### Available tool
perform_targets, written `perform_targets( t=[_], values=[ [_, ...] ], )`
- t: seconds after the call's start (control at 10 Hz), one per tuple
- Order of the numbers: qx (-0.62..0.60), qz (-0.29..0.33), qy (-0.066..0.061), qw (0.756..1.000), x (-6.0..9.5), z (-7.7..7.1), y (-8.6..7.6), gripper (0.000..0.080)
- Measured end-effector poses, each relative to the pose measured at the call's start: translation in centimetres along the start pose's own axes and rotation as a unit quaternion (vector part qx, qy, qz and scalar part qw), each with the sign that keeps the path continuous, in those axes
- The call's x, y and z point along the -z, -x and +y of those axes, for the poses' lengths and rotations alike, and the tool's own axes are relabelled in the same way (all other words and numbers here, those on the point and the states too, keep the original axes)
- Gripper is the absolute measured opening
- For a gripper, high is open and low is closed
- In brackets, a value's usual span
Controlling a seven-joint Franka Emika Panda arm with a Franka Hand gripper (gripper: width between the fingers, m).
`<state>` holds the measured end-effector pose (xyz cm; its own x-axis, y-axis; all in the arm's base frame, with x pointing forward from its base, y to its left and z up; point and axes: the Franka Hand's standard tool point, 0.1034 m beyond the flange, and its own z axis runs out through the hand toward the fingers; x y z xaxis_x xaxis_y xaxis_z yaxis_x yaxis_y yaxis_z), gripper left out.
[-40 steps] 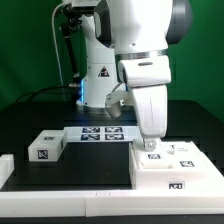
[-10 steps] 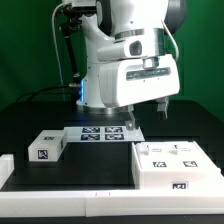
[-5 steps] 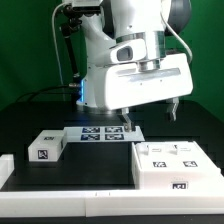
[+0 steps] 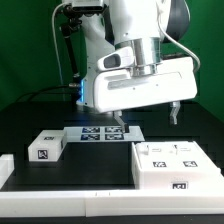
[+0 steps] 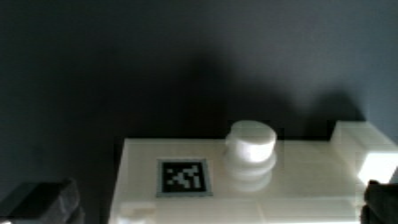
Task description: Assemble cabinet
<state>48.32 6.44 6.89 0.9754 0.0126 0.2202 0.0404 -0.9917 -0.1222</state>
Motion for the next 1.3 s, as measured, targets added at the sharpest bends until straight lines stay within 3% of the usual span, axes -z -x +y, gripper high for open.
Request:
perform_targets(
  t=[0.3,0.6,1.0,1.3],
  values=[
    [-0.041,0.000,-0.002,0.999,-0.1,-0.3,0.1,0.0797],
    [-0.018,-0.005,0.000,1.000,-1.3,-2.2,-0.2,0.0797],
    [-0.016,-0.008,-0.001,1.000,-3.2,-1.5,-0.8,0.0797],
    [-0.015,-0.008,-0.001,1.000,-3.2,-1.6,-0.8,0.0797]
  ],
)
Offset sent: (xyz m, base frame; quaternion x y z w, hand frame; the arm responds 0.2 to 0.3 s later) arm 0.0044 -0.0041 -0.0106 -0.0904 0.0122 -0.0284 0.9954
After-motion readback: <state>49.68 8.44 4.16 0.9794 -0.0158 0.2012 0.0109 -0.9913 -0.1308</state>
